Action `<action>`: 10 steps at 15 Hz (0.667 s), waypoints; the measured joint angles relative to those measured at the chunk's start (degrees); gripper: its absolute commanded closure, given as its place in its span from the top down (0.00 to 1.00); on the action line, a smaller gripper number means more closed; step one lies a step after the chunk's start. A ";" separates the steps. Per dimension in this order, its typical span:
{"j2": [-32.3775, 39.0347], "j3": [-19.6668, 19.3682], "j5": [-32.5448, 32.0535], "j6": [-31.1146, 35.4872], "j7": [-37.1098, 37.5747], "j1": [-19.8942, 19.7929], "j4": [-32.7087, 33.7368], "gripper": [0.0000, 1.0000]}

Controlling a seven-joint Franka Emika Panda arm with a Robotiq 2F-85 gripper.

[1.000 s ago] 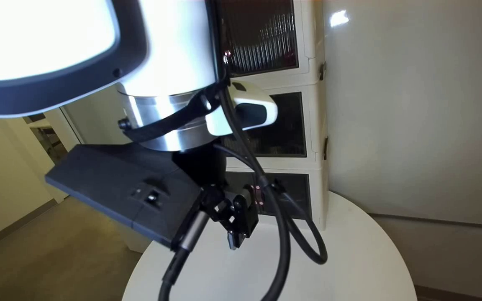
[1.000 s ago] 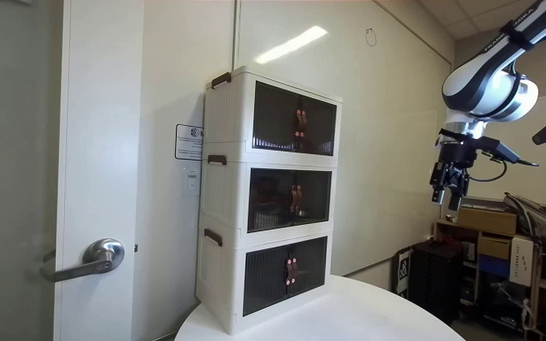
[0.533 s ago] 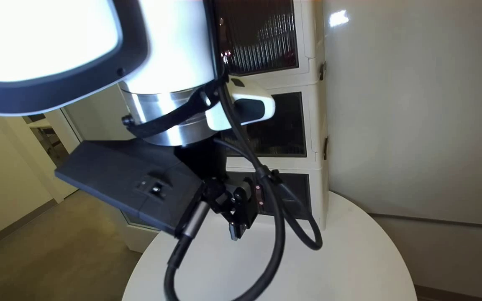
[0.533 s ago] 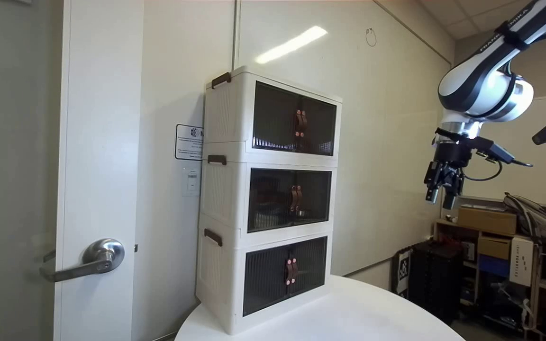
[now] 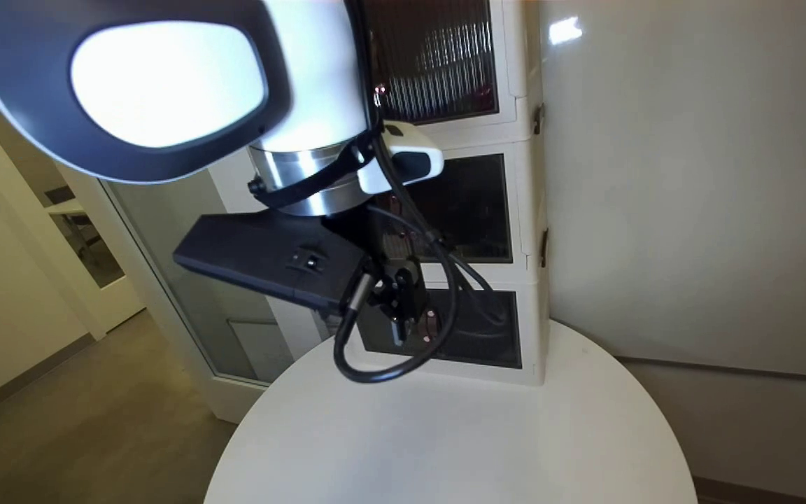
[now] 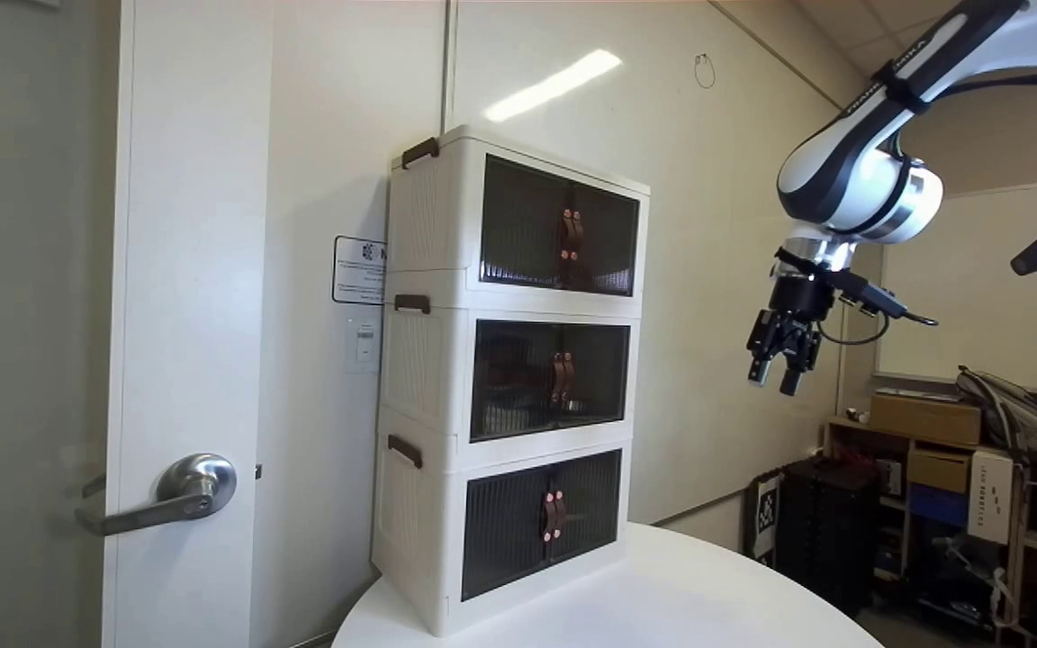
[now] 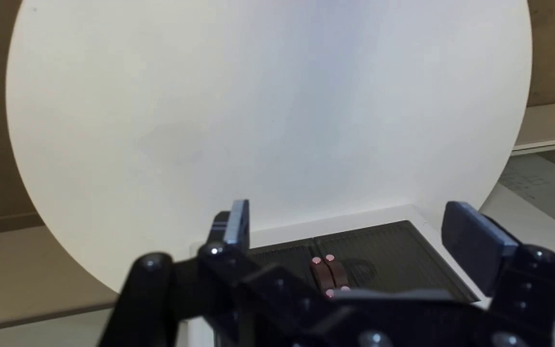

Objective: Open the doors of the middle shelf

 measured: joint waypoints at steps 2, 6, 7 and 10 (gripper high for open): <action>2.32 2.01 0.05 0.85 0.01 0.17 2.04 1.00; 6.21 6.34 -1.42 5.87 0.23 0.58 4.62 1.00; 7.06 7.37 -2.31 7.31 0.45 0.77 5.01 1.00; 9.63 9.97 -5.92 11.37 2.03 1.45 5.98 1.00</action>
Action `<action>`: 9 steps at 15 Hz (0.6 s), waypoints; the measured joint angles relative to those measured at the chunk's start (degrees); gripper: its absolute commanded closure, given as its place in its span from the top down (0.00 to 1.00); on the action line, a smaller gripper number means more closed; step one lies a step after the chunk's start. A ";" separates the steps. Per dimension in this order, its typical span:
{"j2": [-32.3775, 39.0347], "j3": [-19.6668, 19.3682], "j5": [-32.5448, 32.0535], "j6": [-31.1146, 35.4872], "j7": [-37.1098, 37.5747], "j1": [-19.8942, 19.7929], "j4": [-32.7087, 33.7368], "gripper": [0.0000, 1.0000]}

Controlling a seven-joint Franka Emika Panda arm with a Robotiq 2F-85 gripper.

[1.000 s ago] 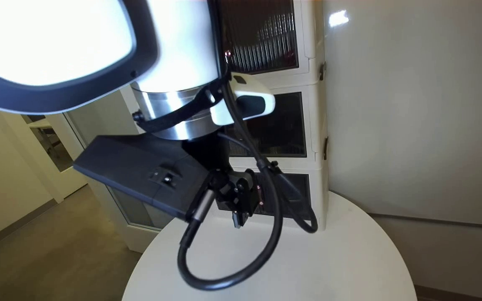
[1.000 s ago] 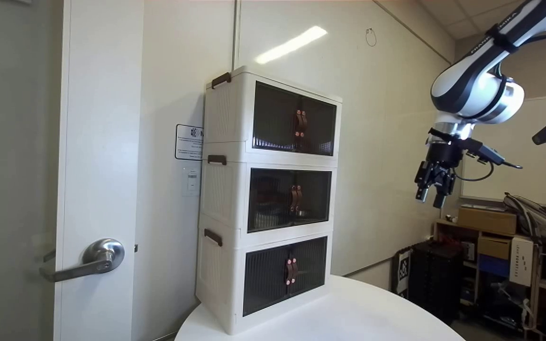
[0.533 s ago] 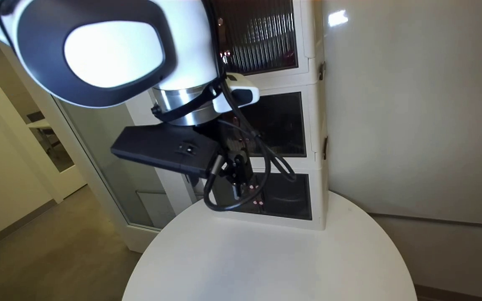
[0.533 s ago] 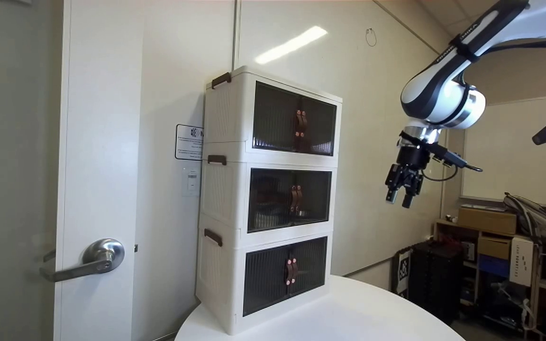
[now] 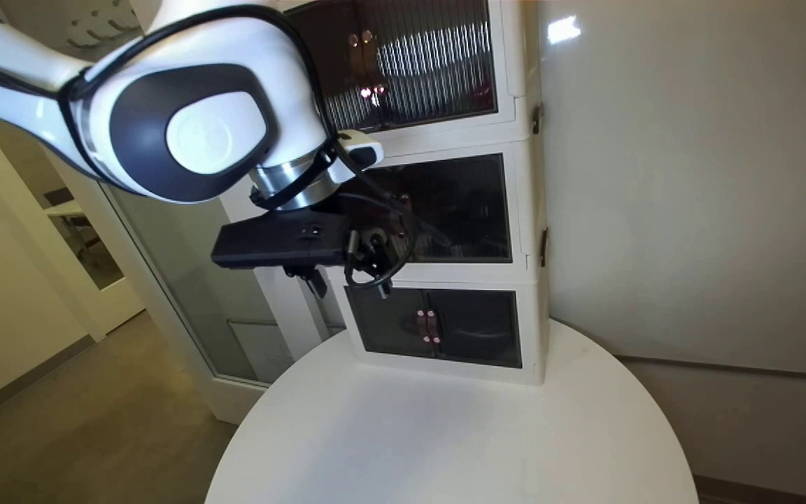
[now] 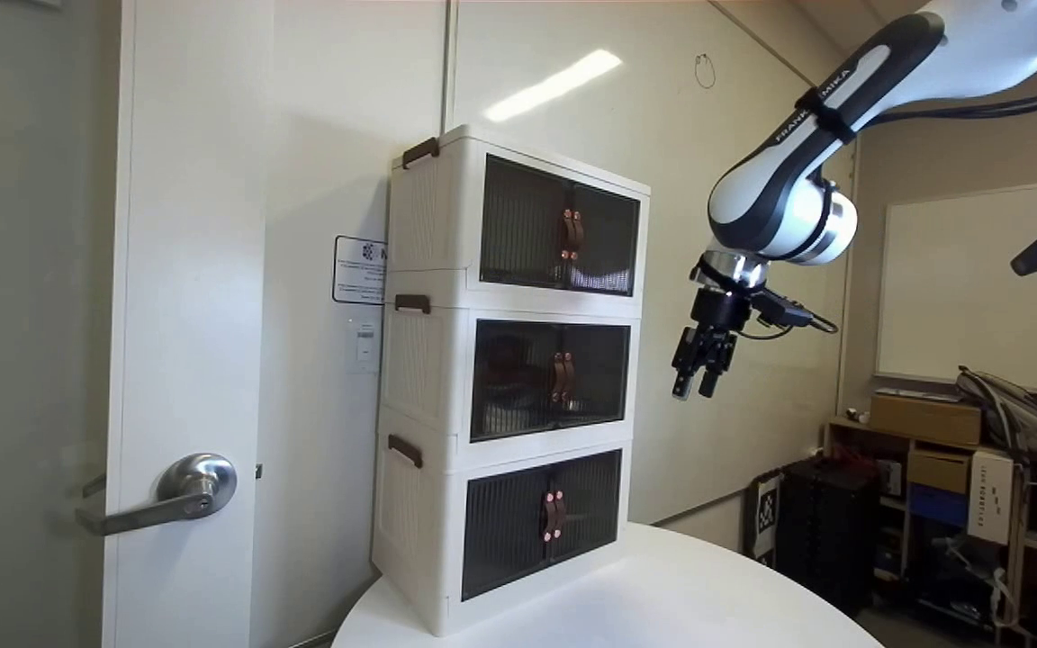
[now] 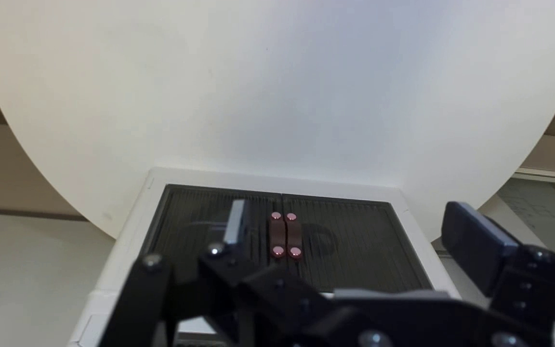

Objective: Open the doors of the middle shelf

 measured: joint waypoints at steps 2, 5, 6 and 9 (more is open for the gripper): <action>1.74 1.33 -2.46 3.53 2.06 0.58 0.35 1.00; 4.27 2.26 -8.64 10.39 7.12 1.91 0.49 1.00; 5.04 2.17 -12.12 13.44 9.68 2.45 0.53 1.00; 7.09 -1.84 -26.23 22.88 20.18 6.22 1.16 1.00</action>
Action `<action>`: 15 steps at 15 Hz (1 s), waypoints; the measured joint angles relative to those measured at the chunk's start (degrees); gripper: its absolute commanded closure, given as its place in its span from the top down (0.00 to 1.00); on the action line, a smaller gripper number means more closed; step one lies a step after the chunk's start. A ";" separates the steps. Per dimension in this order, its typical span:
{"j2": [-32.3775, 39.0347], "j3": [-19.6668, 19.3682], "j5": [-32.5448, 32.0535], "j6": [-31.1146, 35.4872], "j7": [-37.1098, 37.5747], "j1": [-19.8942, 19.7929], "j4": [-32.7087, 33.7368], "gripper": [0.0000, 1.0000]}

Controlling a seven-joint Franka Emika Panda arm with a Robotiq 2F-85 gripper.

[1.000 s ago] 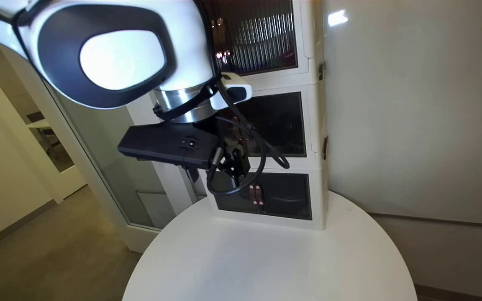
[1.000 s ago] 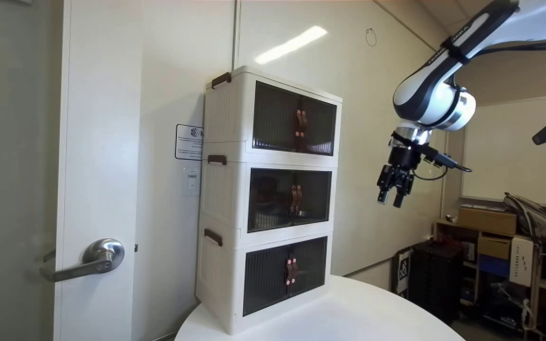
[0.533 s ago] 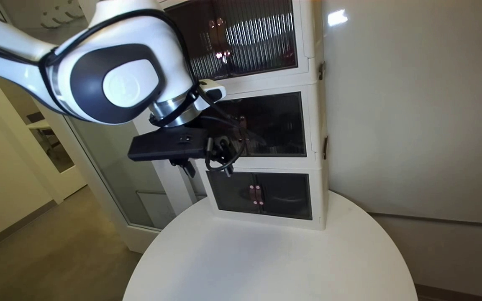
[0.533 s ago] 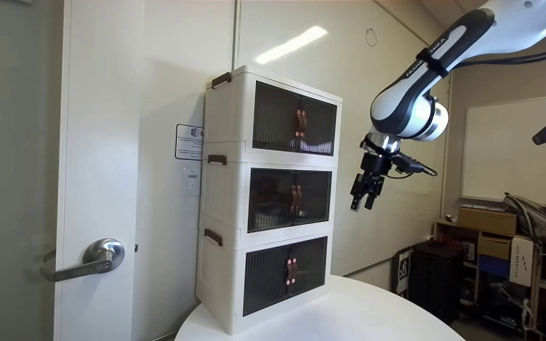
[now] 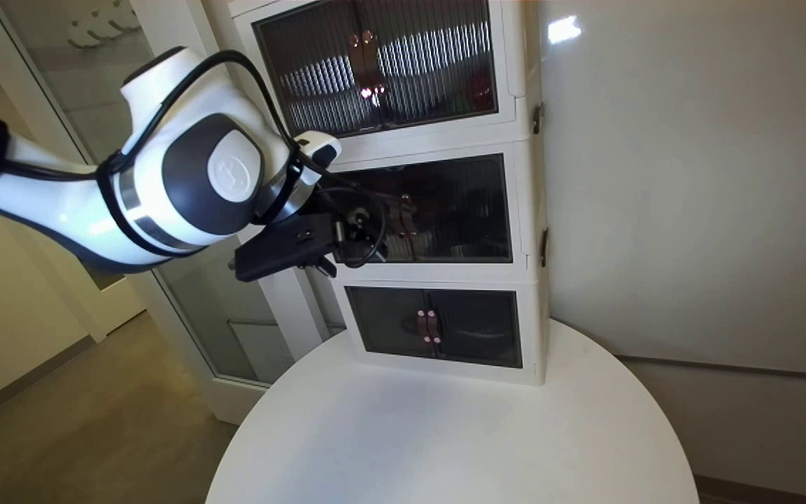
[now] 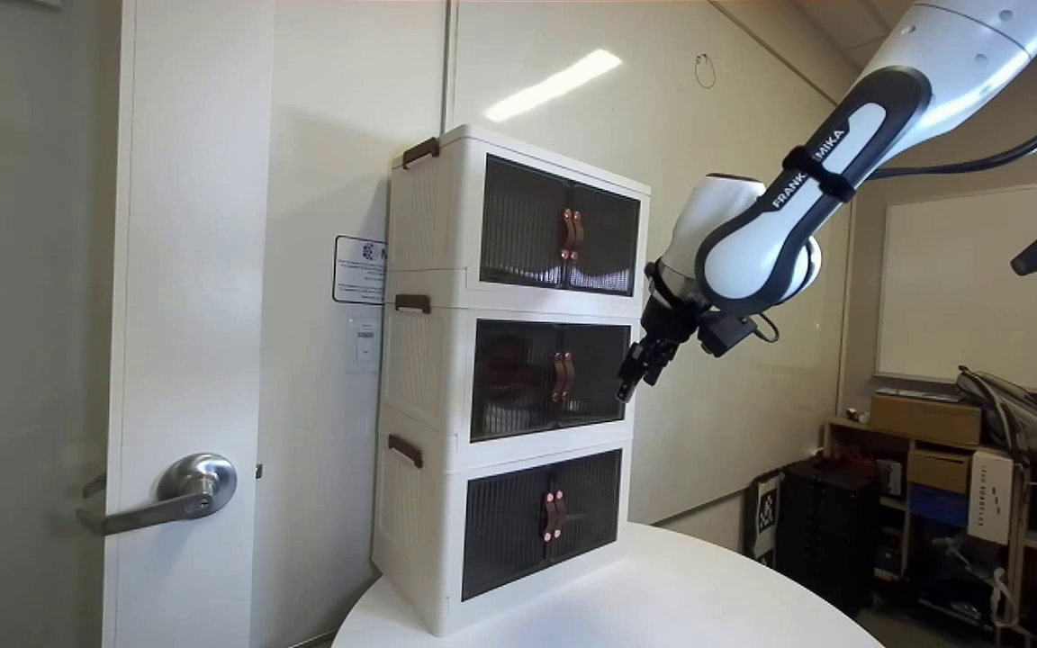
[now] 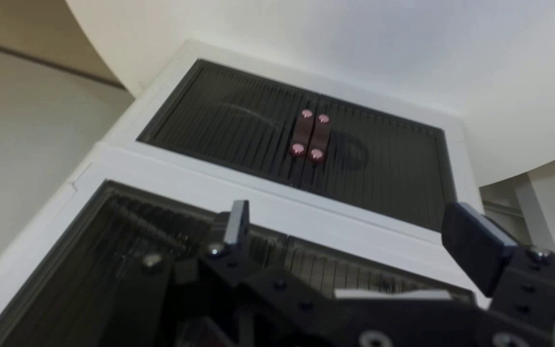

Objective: Open the doors of the middle shelf

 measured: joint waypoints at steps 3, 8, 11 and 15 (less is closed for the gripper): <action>1.86 -9.10 -14.44 5.08 11.50 7.07 2.61 1.00; 6.58 -21.37 -31.45 7.41 31.37 18.22 8.62 1.00; 10.54 -26.90 -36.93 8.71 42.38 24.41 11.54 1.00; 17.12 -35.92 -42.00 10.76 57.06 33.23 16.23 1.00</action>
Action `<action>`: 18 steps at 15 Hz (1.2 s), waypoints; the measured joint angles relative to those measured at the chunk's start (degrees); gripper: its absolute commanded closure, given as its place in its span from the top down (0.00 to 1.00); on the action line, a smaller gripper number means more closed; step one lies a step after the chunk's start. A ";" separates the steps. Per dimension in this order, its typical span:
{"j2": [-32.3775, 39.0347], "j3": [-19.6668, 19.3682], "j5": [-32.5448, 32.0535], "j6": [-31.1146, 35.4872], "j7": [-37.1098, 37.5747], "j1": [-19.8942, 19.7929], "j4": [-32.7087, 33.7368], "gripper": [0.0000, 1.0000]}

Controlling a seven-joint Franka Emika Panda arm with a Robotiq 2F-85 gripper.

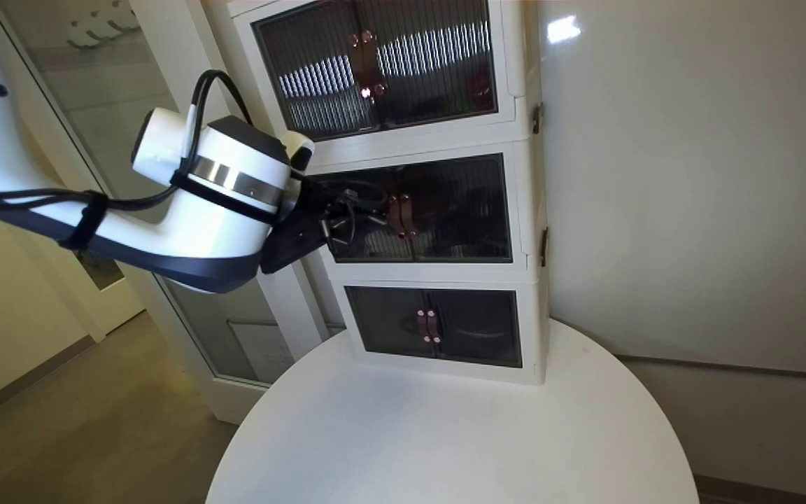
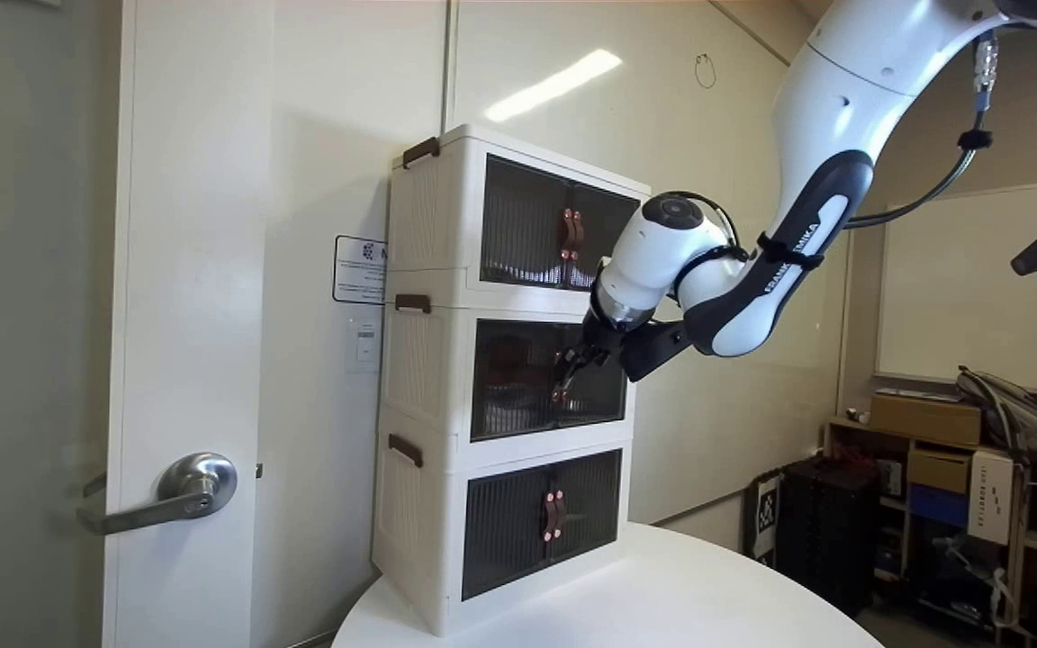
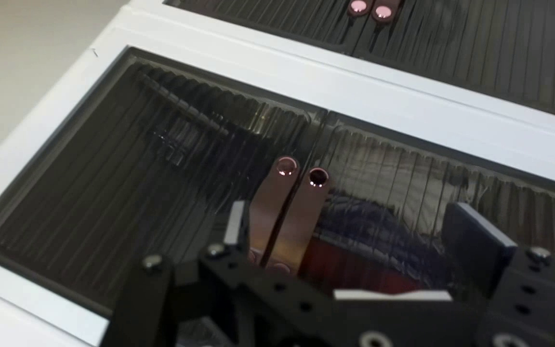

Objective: Open the doors of the middle shelf

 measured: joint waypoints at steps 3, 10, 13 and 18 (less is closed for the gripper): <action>6.61 -9.59 -2.20 0.89 10.75 7.66 4.41 1.00; 24.26 -25.40 -2.93 1.10 32.48 19.09 8.82 1.00; 31.53 -29.23 -2.68 1.12 41.19 21.12 9.69 1.00; 41.14 -33.89 -2.34 1.28 53.44 23.11 11.19 1.00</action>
